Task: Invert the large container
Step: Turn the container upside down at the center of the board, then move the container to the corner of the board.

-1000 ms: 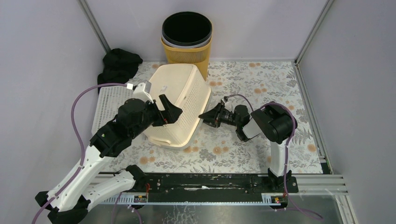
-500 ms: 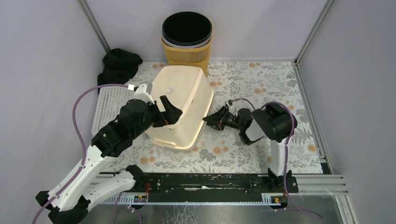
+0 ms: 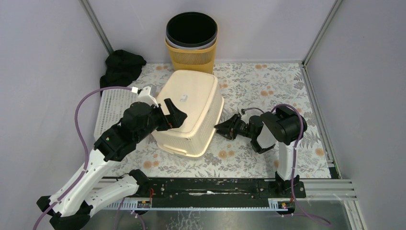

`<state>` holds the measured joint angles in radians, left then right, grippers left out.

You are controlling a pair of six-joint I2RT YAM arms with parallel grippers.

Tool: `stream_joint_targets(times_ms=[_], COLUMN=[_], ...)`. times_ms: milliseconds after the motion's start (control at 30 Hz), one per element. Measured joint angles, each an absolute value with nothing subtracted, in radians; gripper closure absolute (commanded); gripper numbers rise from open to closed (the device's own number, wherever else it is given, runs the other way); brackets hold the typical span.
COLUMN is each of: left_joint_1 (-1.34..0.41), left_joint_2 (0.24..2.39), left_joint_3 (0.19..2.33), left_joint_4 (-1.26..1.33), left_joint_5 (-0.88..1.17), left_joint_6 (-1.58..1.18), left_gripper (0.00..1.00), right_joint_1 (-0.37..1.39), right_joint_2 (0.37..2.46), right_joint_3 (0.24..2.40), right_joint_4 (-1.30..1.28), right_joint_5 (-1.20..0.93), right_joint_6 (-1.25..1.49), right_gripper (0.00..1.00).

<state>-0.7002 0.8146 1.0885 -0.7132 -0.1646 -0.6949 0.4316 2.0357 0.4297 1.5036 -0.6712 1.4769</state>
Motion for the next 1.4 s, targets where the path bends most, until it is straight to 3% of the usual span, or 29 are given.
stream_joint_targets(times_ms=[400, 667, 800, 1067, 1400], left_joint_1=[-0.7, -0.683, -0.6, -0.381, -0.298], left_joint_2=[0.816, 0.868, 0.907, 1.007, 1.113], left_joint_3=[1.081, 1.079, 1.059, 1.055, 1.095], left_joint_4=[-0.713, -0.712, -0.699, -0.673, -0.64], left_joint_5=[-0.17, -0.187, -0.169, -0.099, -0.116], left_joint_6=[-0.694, -0.672, -0.653, -0.602, -0.539], left_gripper=[0.0, 0.0, 0.0, 0.0, 0.0], right_joint_1=[0.367, 0.332, 0.332, 0.332, 0.332], right_joint_2=[2.009, 1.932, 1.779, 1.341, 1.163], right_joint_3=[0.338, 0.29, 0.297, 0.517, 0.656], right_joint_4=[1.471, 1.42, 1.219, 0.495, 0.073], right_joint_5=[-0.677, -0.707, -0.719, -0.656, -0.608], right_joint_6=[1.429, 1.419, 1.345, 0.994, 0.789], right_gripper=[0.33, 0.32, 0.32, 0.3, 0.3])
